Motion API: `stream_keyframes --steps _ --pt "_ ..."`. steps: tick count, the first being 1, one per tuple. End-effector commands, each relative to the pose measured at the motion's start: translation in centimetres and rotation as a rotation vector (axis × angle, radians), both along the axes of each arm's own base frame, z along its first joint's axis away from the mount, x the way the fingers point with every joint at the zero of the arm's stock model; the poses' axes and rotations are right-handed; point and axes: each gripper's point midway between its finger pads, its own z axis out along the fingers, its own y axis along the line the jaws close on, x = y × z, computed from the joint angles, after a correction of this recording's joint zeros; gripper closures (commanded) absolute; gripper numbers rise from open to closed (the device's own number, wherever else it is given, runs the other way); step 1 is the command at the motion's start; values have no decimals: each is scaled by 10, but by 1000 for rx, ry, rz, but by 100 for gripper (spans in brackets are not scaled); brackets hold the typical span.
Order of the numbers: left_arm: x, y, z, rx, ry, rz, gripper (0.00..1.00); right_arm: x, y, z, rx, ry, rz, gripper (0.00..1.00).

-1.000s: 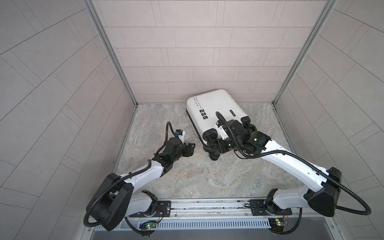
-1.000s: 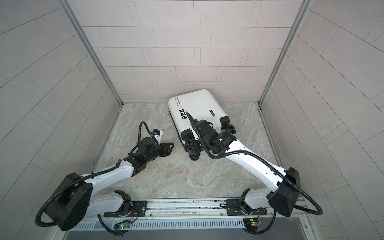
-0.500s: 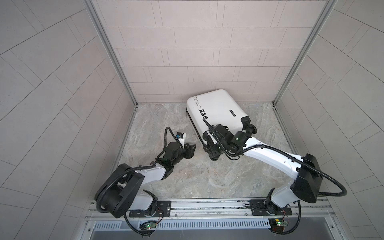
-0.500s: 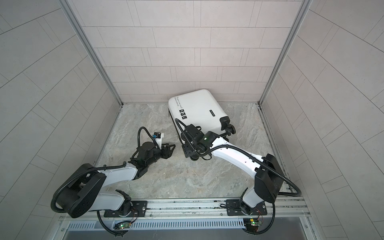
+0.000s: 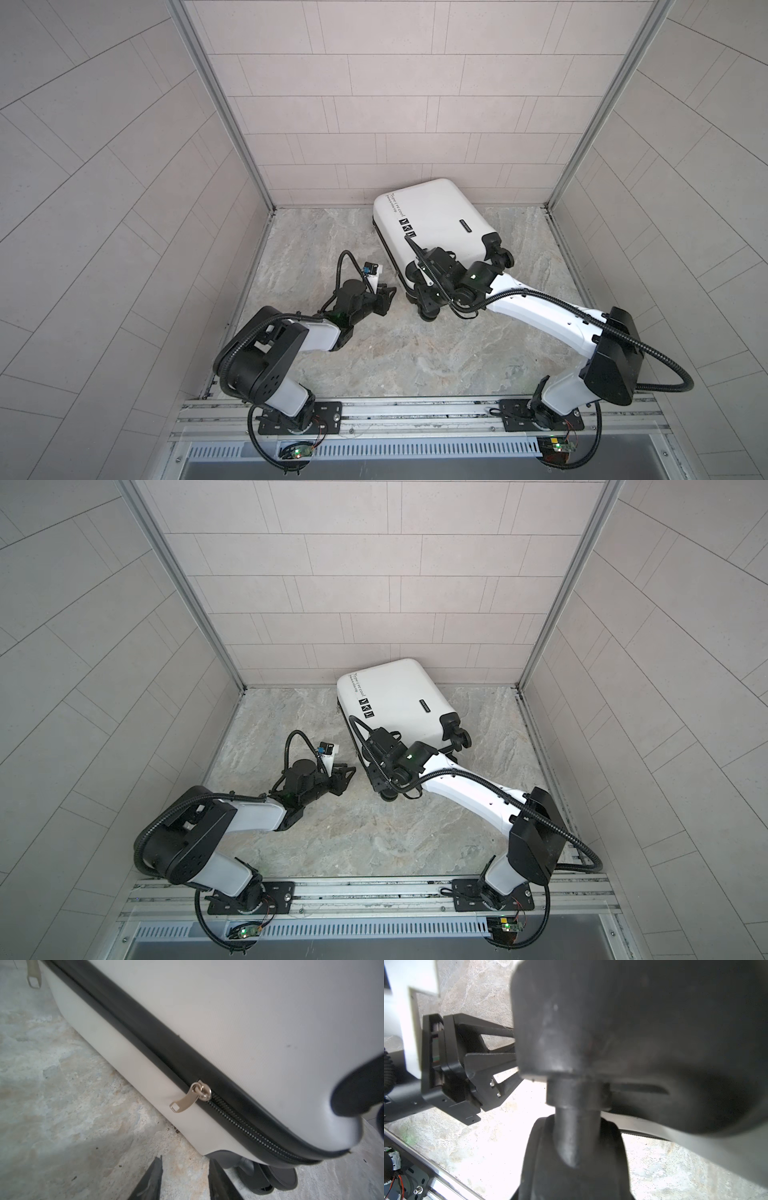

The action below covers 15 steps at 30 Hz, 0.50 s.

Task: Pack the luggage

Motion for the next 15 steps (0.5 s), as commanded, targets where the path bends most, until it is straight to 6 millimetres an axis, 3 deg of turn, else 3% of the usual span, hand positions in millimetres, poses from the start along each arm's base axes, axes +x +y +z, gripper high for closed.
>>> stream_keyframes --steps 1,6,15 --pt "9 -11 15 19 -82 -60 61 5 -10 40 48 -110 -32 90" --pt "10 -21 14 28 -97 -105 62 4 -20 46 60 -120 -46 92" --pt "0 -55 14 84 -141 -238 62 0 -49 44 52 -110 -79 93"
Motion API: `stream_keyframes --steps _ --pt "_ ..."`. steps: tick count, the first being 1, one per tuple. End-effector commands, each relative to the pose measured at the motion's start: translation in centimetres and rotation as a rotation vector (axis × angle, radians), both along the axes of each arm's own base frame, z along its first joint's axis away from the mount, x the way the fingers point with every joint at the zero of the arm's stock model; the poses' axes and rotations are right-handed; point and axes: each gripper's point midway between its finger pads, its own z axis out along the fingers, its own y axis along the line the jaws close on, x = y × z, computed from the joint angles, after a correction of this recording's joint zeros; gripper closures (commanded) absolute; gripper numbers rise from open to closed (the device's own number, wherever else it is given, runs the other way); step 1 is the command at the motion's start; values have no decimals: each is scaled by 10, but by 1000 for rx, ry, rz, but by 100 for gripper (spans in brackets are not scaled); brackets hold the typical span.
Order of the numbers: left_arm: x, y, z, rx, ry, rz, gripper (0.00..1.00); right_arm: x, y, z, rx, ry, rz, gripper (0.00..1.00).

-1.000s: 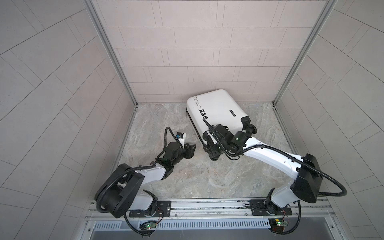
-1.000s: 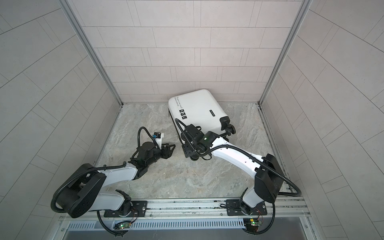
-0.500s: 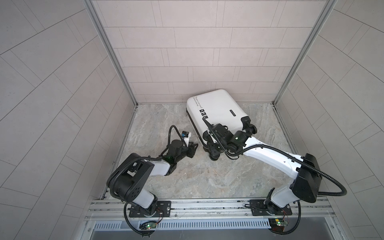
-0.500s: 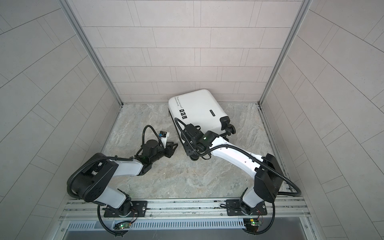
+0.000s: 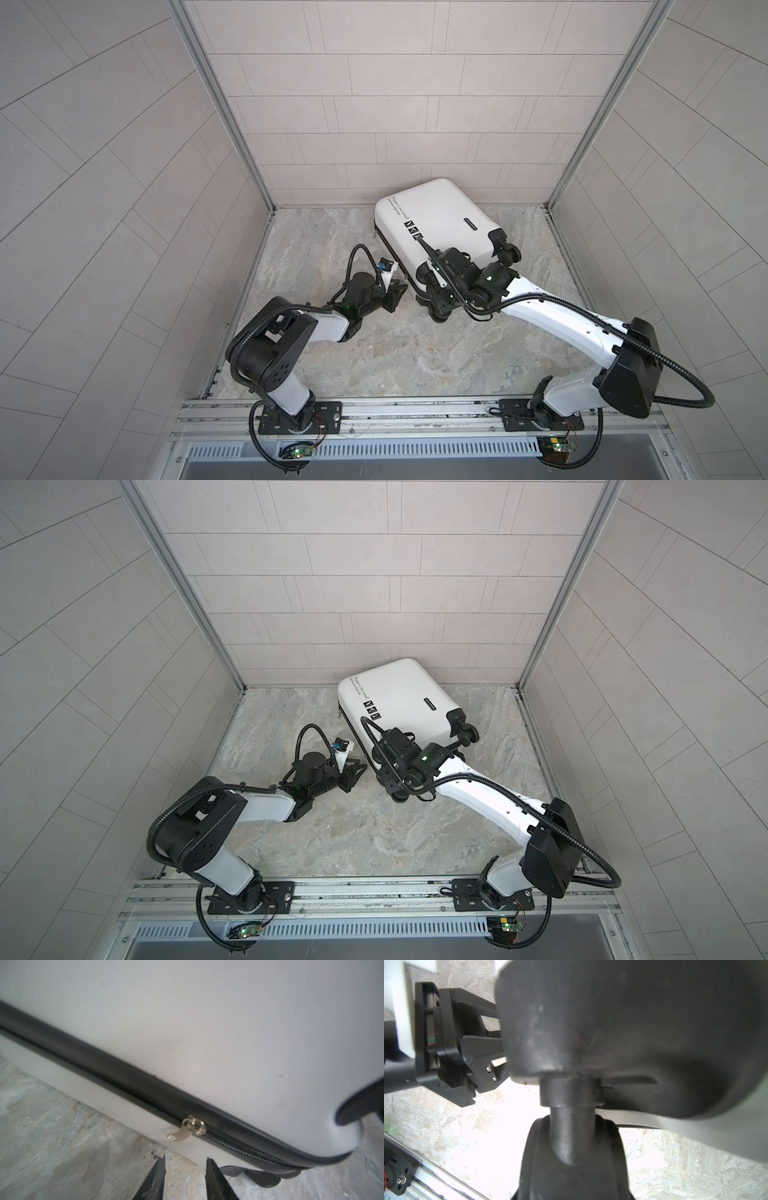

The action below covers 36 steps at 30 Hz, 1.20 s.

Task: Pack the luggage

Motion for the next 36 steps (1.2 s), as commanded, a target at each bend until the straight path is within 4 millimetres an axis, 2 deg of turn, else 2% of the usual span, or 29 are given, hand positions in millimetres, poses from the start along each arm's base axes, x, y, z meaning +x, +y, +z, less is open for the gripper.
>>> stream_keyframes --steps 1,6,11,19,31,36 --pt "0 -14 5 27 -61 -66 62 8 -16 40 78 -107 -73 93" --pt "4 -15 1 37 -84 -59 62 8 -38 36 74 -99 -105 93" --pt "10 -16 -2 46 -95 -48 62 8 -51 32 88 -81 -129 93" --pt "11 -26 3 25 -118 -73 63 7 -52 28 87 -67 -133 93" --pt "14 -29 3 15 -131 -78 67 9 -52 31 88 -68 -139 93" --pt "15 -31 2 22 -136 -87 74 9 -52 31 85 -67 -139 93"
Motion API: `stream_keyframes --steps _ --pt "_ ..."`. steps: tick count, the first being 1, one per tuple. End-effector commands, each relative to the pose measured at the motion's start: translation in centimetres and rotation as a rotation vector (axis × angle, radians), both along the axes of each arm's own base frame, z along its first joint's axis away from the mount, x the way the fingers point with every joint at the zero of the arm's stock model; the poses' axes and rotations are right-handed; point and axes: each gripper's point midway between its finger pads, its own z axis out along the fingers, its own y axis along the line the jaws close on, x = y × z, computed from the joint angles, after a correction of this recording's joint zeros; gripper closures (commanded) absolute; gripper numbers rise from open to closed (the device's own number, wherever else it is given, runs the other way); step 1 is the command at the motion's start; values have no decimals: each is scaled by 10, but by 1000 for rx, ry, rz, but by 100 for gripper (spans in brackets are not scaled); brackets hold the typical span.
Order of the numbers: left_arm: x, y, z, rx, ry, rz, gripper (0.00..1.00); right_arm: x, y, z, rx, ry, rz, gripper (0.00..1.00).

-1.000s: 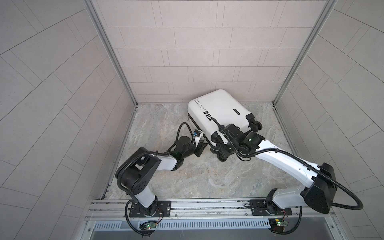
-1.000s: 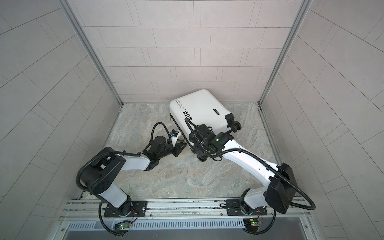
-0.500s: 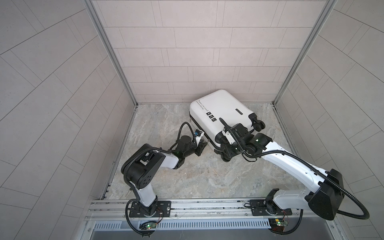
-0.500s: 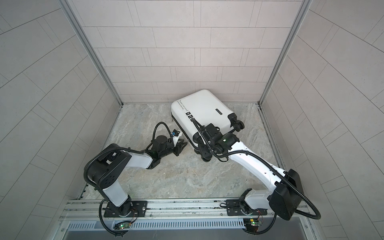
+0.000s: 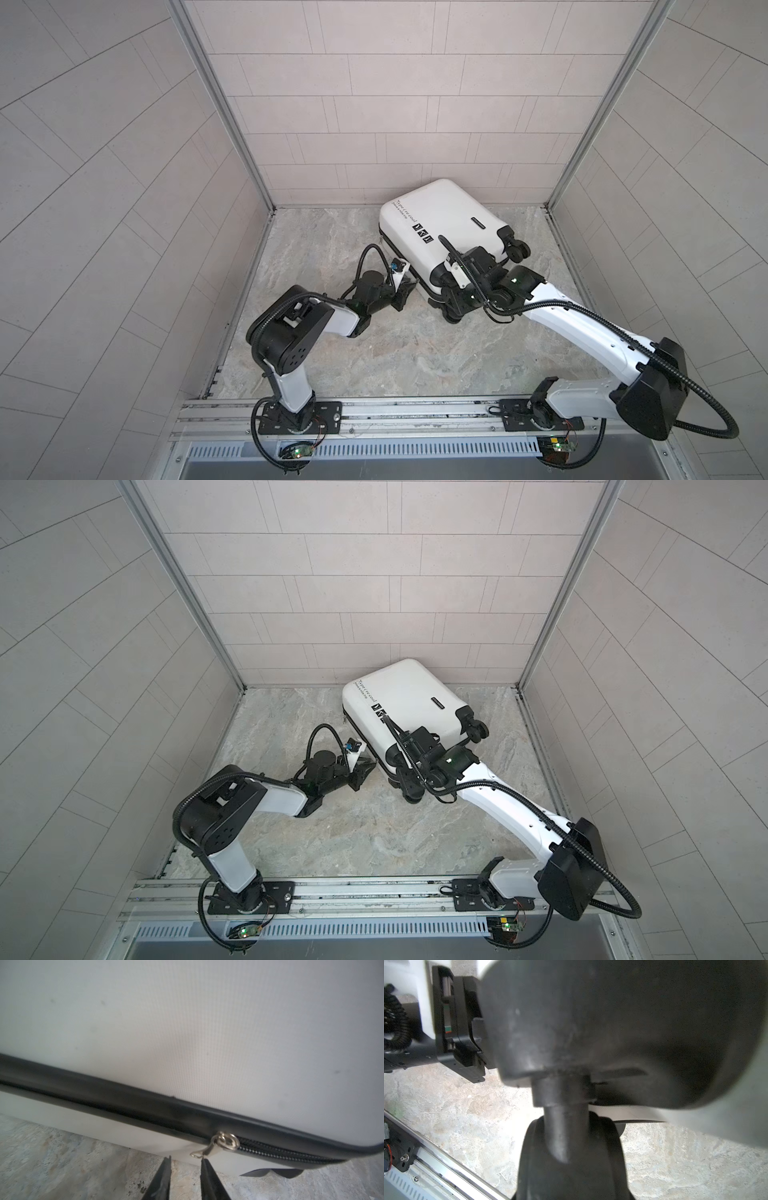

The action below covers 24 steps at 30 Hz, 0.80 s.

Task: Pack the luggage

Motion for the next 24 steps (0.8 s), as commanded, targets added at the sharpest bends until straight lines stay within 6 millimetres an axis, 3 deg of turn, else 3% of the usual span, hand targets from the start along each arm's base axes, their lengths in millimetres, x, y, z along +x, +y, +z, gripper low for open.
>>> stream_keyframes --steps 1,10,24 --pt "5 -9 12 -13 -54 -28 74 17 -15 31 41 -86 -148 93" --pt "11 -12 15 -5 -76 -27 78 18 -15 31 40 -82 -152 93" --pt "-9 -18 10 33 -80 -63 77 18 -14 28 40 -74 -149 93"
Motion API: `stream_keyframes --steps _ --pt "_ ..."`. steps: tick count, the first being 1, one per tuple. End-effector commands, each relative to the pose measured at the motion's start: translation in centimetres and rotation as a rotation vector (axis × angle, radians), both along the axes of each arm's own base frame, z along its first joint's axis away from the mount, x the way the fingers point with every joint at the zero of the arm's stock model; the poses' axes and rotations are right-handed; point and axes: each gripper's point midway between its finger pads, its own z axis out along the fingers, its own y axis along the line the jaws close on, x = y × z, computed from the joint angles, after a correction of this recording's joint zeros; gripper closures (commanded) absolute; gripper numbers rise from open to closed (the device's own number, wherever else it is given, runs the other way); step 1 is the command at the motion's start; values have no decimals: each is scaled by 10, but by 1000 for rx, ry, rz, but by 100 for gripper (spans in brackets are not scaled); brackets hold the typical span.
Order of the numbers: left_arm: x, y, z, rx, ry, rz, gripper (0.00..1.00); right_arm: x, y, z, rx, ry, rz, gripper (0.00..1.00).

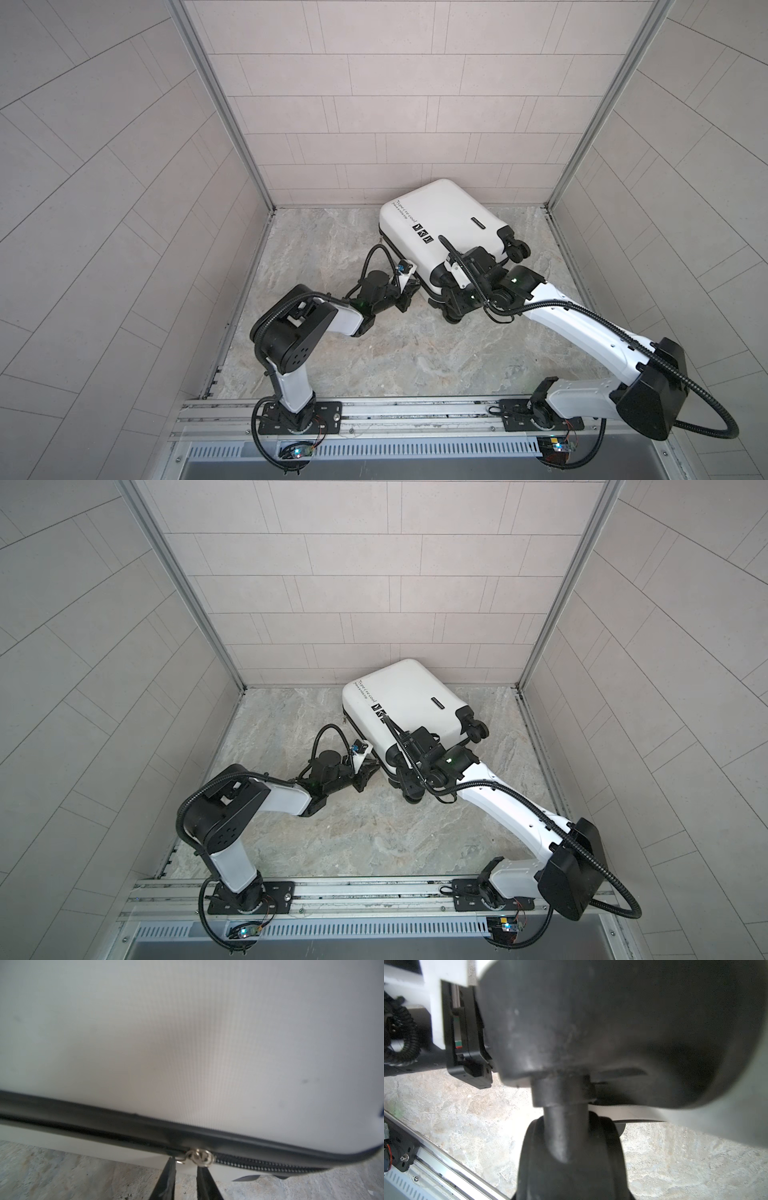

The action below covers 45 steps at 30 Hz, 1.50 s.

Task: Pack the luggage

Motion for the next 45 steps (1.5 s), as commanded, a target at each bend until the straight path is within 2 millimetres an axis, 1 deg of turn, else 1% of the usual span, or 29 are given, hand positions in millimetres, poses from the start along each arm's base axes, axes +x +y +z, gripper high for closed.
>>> stream_keyframes --steps 1,10,17,22,27,30,37,41,45 --pt "-3 -2 10 5 -55 -12 77 18 -13 28 41 -76 -147 93" --pt "6 -4 25 3 -109 25 77 17 -13 27 44 -73 -148 93" --pt "11 3 38 -1 -161 79 77 18 -13 25 44 -68 -149 93" --pt "12 0 35 18 -147 65 82 18 -11 26 55 -70 -150 93" --pt "10 -4 29 49 -116 40 92 18 -10 25 58 -66 -147 93" --pt "11 -1 27 61 -116 55 93 18 -10 25 58 -67 -147 93" --pt "14 3 31 65 -141 86 93 17 -11 26 60 -71 -148 93" --pt "14 6 34 62 -157 99 99 16 -12 25 59 -73 -149 93" --pt "13 8 36 58 -166 101 100 16 -12 24 56 -70 -149 93"
